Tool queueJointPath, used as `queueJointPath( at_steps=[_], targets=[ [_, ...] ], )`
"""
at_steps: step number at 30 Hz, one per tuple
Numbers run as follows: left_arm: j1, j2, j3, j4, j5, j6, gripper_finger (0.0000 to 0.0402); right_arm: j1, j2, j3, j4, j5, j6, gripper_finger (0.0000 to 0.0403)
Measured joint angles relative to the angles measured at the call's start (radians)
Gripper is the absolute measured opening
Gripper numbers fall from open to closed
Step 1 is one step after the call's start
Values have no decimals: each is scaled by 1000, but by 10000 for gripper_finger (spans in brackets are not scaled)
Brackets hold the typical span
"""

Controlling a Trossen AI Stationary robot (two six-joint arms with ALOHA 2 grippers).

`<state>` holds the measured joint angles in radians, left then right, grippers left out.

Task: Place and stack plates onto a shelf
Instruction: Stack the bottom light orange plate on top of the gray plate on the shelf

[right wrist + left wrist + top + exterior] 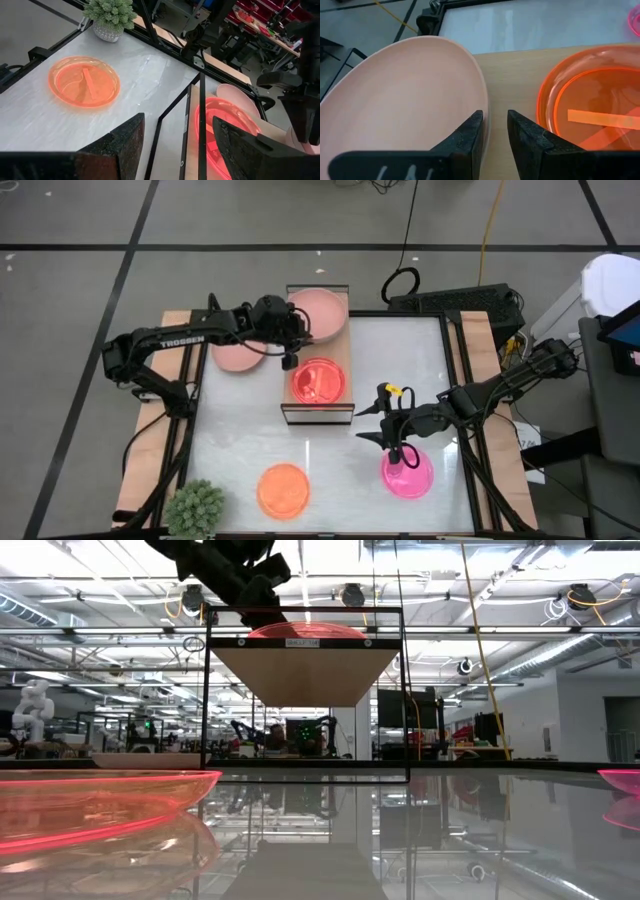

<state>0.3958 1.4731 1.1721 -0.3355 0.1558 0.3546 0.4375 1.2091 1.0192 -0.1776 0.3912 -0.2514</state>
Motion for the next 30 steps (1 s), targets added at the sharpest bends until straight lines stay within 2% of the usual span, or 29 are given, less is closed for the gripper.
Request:
queueJointPath(
  at_steps=[4, 7, 10, 13, 17, 22, 25, 30],
  targets=[
    [-35, -12, 0, -5, 0, -53, 92, 3, 0, 0, -8, 0, 43, 215],
    [-96, -50, -2, -8, -6, -83, 92, 3, 0, 1, -78, -2, 119, 215],
    [-172, -93, -2, -7, -87, -85, 92, 3, 0, 1, -148, -3, 175, 215],
    [-228, -135, -1, -2, -185, -59, 92, 3, 0, 1, -148, -2, 187, 215],
    [-271, -167, 0, -62, -208, -104, 92, 3, 0, 1, -129, -8, 226, 215],
    [-343, -165, -1, -206, -208, -183, 92, 4, -5, 1, -165, -92, 330, 215],
    [-398, -166, -23, -213, -220, -211, 92, 16, -6, 1, -214, -134, 402, 215],
    [-453, -209, -121, -152, -427, -191, 92, 35, -7, 1, -257, -135, 467, 215]
  ],
)
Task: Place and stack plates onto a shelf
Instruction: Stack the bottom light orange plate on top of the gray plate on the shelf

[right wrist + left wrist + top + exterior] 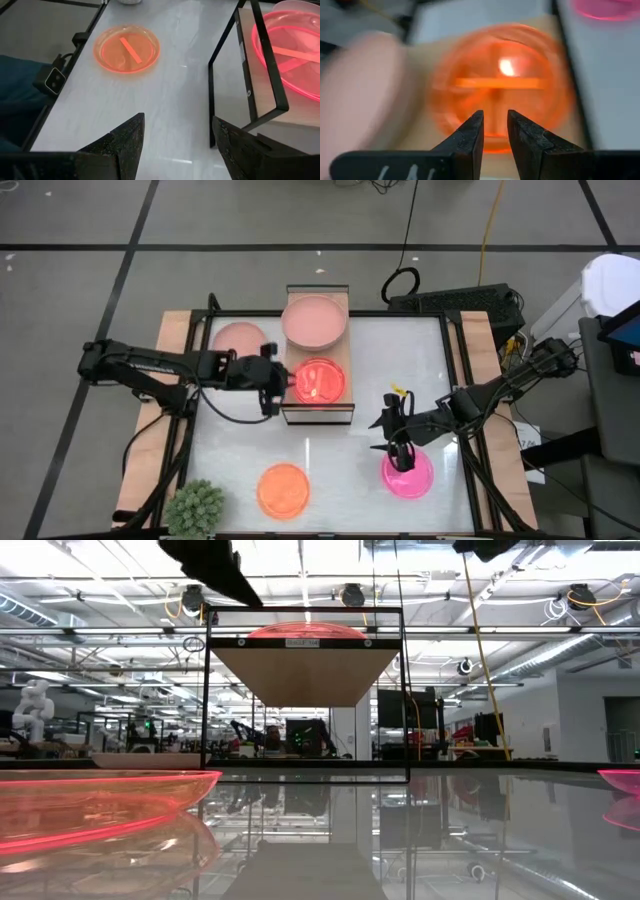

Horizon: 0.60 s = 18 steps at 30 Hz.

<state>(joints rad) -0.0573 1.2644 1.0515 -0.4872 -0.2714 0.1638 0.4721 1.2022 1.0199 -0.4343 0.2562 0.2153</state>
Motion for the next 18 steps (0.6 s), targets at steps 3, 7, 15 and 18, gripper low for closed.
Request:
queueJointPath(
  at_steps=[3, 7, 15, 18],
  targets=[
    [32, -36, -80, 74, -107, 24, 92, 2, -1, 0, 4, 0, 9, 215],
    [119, -72, -148, 148, -71, 45, 92, 2, -1, 0, 4, 0, 9, 215],
    [292, -52, -222, 249, 92, 57, 92, 2, -1, -1, -3, 0, -14, 215],
    [326, -50, -245, 315, 91, 86, 92, 2, -1, -1, -4, 0, -24, 215]
  ],
)
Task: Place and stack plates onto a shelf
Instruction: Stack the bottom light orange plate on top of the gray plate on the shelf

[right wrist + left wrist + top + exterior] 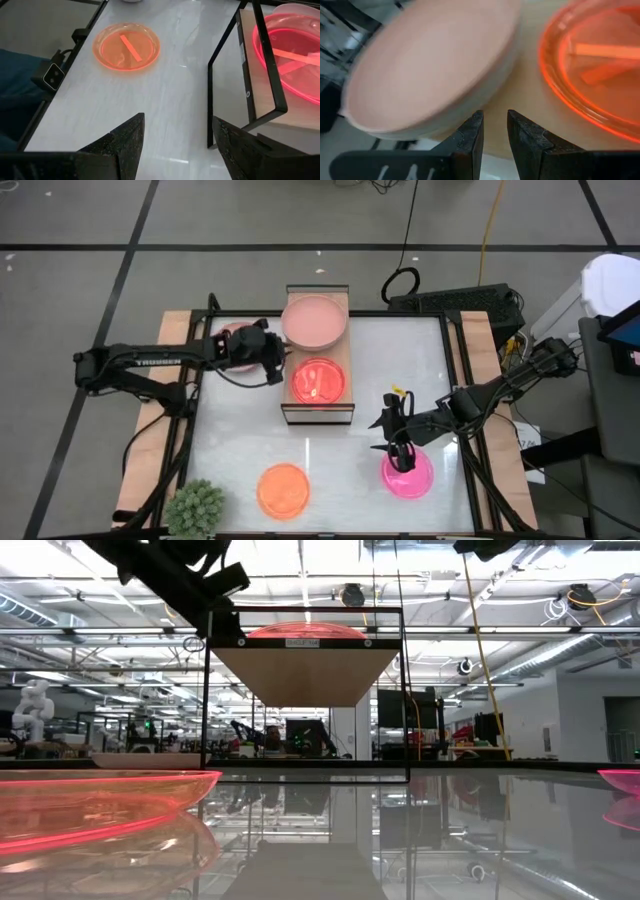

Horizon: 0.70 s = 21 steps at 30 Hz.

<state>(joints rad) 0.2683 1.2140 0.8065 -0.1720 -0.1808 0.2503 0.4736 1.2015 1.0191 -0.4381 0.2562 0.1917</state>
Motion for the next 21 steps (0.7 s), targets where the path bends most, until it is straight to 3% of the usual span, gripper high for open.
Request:
queueJointPath(
  at_steps=[5, 12, 21],
  targets=[
    [54, -1, -10, 18, 16, 27, 92, 0, 0, 0, -1, 0, -2, 215],
    [104, 10, -10, 15, 166, 26, 92, 0, 0, 0, 0, 0, -5, 215],
    [148, 25, -10, 56, 180, 43, 92, 0, 0, 0, 0, 0, -5, 215]
  ],
)
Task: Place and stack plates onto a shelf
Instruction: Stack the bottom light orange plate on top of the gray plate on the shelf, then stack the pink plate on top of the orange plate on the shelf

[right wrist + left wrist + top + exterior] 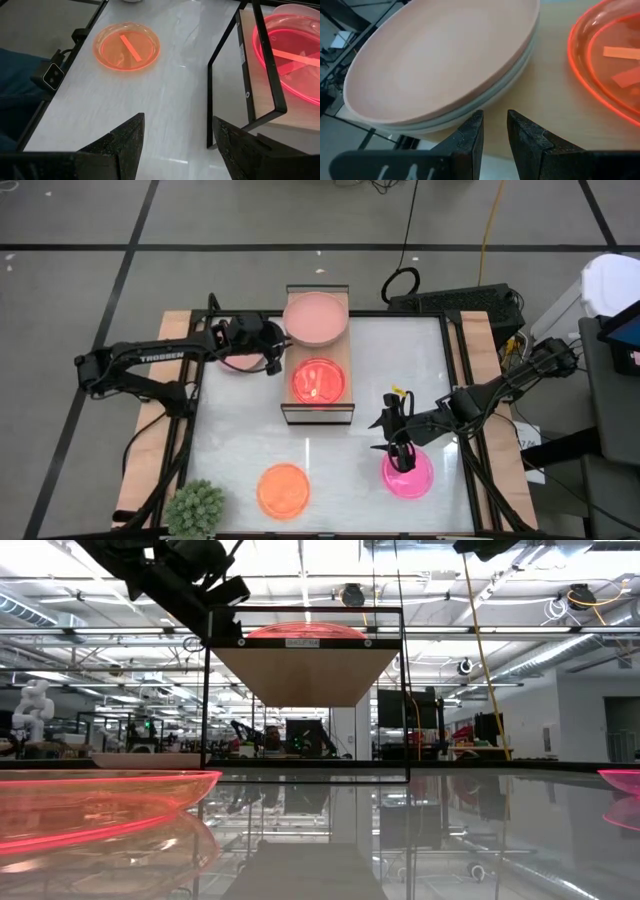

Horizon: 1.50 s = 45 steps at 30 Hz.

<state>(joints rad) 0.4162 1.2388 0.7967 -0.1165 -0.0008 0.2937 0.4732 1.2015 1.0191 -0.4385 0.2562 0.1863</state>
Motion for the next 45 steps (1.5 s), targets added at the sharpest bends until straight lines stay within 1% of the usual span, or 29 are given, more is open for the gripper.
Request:
queueJointPath(
  at_steps=[10, 13, 16, 18, 21, 26, 30, 32, 33, 36, 38, 41, 45],
  targets=[
    [11, 0, 0, 31, 0, -18, 92, 0, 0, 0, 0, 0, -4, 215],
    [3, -22, 0, -4, -1, -49, 92, 0, 0, 0, -1, 0, -2, 215],
    [-28, -68, 0, -48, -1, -86, 92, 0, 0, 0, -16, -16, 30, 215],
    [-63, -110, 0, -80, 0, -116, 92, 2, 0, 0, -34, -32, 56, 215],
    [-139, -178, 2, -81, -1, -146, 92, 14, 0, 0, -63, -49, 94, 215],
    [-285, -247, 2, -84, 0, -173, 92, 83, 5, 0, -113, -50, 254, 215],
    [-395, -254, 2, -82, 0, -188, 92, 157, 9, 0, -203, -72, 402, 215],
    [-444, -254, 2, -82, -7, -198, 92, 182, 11, 0, -253, -98, 435, 215],
    [-467, -253, 2, -79, -8, -199, 92, 190, 15, 0, -271, -115, 447, 215],
    [-521, -249, 2, -73, -24, -197, 92, 211, 38, 0, -289, -211, 504, 215],
    [-549, -249, 2, -62, -59, -195, 92, 229, 62, 0, -289, -254, 535, 215],
    [-579, -249, 2, -65, -109, -195, 92, 264, 109, 0, -289, -288, 558, 215],
    [-603, -249, 2, -65, -124, -200, 92, 308, 182, 0, -281, -325, 566, 215]
  ],
)
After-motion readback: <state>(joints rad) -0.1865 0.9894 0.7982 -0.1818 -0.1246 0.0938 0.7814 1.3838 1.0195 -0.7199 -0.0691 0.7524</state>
